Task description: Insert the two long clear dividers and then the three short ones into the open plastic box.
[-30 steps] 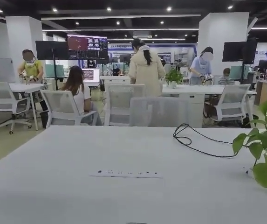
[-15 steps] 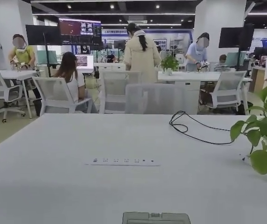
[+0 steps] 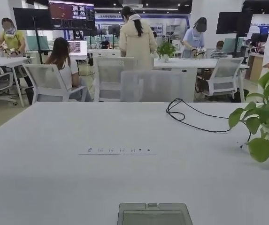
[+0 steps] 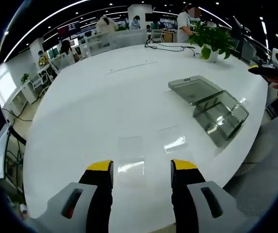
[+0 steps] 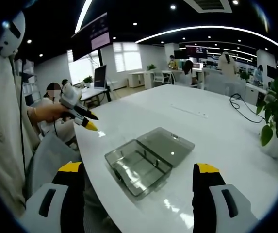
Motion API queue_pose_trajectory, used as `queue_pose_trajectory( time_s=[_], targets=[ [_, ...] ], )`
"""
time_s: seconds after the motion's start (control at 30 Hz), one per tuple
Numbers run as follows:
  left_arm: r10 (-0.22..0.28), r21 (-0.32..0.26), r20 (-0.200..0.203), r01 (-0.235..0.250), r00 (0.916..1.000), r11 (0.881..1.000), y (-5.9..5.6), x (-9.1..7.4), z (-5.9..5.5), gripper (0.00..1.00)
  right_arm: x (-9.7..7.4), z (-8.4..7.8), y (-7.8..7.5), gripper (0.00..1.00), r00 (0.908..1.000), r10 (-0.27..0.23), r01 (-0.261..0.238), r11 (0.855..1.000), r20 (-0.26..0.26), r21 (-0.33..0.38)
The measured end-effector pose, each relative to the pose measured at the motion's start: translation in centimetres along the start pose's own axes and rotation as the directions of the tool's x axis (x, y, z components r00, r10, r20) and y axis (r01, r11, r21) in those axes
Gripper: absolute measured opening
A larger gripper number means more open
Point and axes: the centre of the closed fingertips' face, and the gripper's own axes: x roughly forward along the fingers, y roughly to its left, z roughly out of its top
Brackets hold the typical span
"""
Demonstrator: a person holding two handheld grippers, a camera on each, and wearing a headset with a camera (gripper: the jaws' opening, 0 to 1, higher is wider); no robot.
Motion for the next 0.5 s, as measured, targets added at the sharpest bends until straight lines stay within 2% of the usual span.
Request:
queue_pose_trajectory(
  time_s=[0.17, 0.33, 0.5],
  targets=[
    [-0.008, -0.003, -0.051, 0.008, 0.9987, 1.0, 0.4, 1.0, -1.1, 0.45, 0.3, -0.2, -0.2, 0.93, 1.0, -0.001, 0.001, 1.0, -0.009, 0.011],
    [-0.025, -0.014, -0.074, 0.024, 0.997, 1.0, 0.7, 1.9, -2.0, 0.44, 0.5, -0.1, 0.2, 0.92, 0.9999, 0.0, 0.001, 1.0, -0.017, 0.015],
    [-0.031, -0.003, -0.115, 0.031, 0.9929, 1.0, 1.3, 2.7, -3.3, 0.42, 0.8, -0.1, 0.3, 0.92, 0.9997, 0.0, 0.0, 1.0, -0.024, 0.021]
  ],
)
